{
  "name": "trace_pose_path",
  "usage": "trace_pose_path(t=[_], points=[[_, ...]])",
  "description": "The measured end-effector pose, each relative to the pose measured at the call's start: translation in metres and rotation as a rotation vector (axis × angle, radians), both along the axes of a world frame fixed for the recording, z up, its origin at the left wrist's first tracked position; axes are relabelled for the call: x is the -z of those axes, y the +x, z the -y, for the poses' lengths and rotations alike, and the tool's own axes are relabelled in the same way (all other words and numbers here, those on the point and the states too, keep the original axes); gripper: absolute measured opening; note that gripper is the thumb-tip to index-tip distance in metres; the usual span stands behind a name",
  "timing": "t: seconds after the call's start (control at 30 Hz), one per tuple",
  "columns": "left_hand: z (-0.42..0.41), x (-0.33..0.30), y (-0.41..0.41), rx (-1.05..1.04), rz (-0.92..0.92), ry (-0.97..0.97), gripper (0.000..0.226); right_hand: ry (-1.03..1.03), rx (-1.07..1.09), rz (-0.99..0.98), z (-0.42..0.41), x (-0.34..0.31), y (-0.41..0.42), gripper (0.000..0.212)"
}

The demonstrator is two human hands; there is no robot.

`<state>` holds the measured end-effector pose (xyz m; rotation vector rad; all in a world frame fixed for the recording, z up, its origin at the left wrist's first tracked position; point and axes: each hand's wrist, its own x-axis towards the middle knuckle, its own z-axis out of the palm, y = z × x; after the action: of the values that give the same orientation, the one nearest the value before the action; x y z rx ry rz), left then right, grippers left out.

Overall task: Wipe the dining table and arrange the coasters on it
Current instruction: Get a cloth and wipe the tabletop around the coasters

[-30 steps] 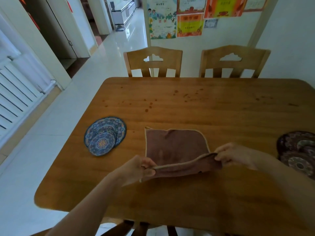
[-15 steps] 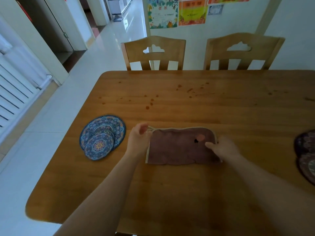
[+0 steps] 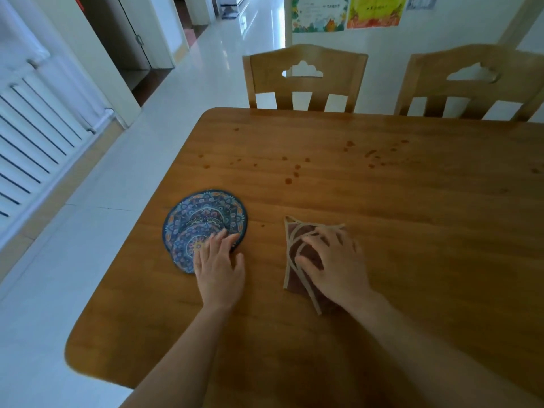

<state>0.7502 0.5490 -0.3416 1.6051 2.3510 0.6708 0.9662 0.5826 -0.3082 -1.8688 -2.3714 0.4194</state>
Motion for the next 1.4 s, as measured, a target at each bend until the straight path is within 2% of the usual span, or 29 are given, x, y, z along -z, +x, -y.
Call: trace_pose_path(t=[0.07, 0.13, 0.23, 0.33, 0.4, 0.6, 0.7, 0.77, 0.83, 1.0, 1.17, 1.27, 1.4], points=[[-0.005, 0.012, -0.009, 0.025, -0.099, -0.099, 0.05, -0.153, 0.025, 0.071, 0.001, 0.021, -0.009, 0.076], [-0.002, 0.027, -0.018, 0.061, -0.195, -0.175, 0.06, -0.151, 0.027, 0.147, 0.003, 0.043, -0.009, 0.085], [0.0, 0.038, -0.02, 0.076, -0.277, -0.153, 0.063, -0.055, 0.069, 0.191, -0.022, 0.053, 0.017, 0.079], [-0.002, 0.042, -0.019, 0.049, -0.303, -0.134, 0.06, -0.055, 0.292, 0.196, -0.064, 0.053, 0.028, 0.071], [-0.003, 0.045, -0.02, 0.046, -0.31, -0.144, 0.059, -0.054, 0.367, 0.169, -0.082, 0.054, 0.003, 0.068], [-0.002, 0.048, -0.024, 0.055, -0.327, -0.159, 0.057, 0.031, -0.013, 0.069, -0.051, 0.057, -0.094, 0.06], [-0.001, 0.047, -0.025, 0.056, -0.312, -0.151, 0.057, 0.04, -0.24, 0.079, -0.02, 0.057, -0.081, 0.06], [-0.001, 0.046, -0.031, 0.054, -0.309, -0.167, 0.058, 0.049, -0.313, 0.092, -0.011, 0.059, -0.053, 0.06], [-0.002, 0.044, -0.025, 0.066, -0.296, -0.183, 0.058, 0.022, -0.242, 0.134, -0.007, 0.058, -0.004, 0.062], [-0.006, 0.04, -0.025, 0.056, -0.294, -0.2, 0.056, 0.005, 0.103, 0.202, -0.005, 0.055, 0.083, 0.068], [-0.001, 0.044, -0.022, 0.053, -0.323, -0.194, 0.056, -0.022, 0.357, 0.188, 0.036, 0.06, 0.069, 0.069], [-0.001, 0.044, -0.021, 0.058, -0.329, -0.197, 0.056, -0.004, 0.269, 0.148, 0.058, 0.059, 0.023, 0.07], [-0.001, 0.045, -0.022, 0.071, -0.319, -0.194, 0.056, 0.035, -0.024, 0.057, 0.079, 0.059, -0.049, 0.069]])
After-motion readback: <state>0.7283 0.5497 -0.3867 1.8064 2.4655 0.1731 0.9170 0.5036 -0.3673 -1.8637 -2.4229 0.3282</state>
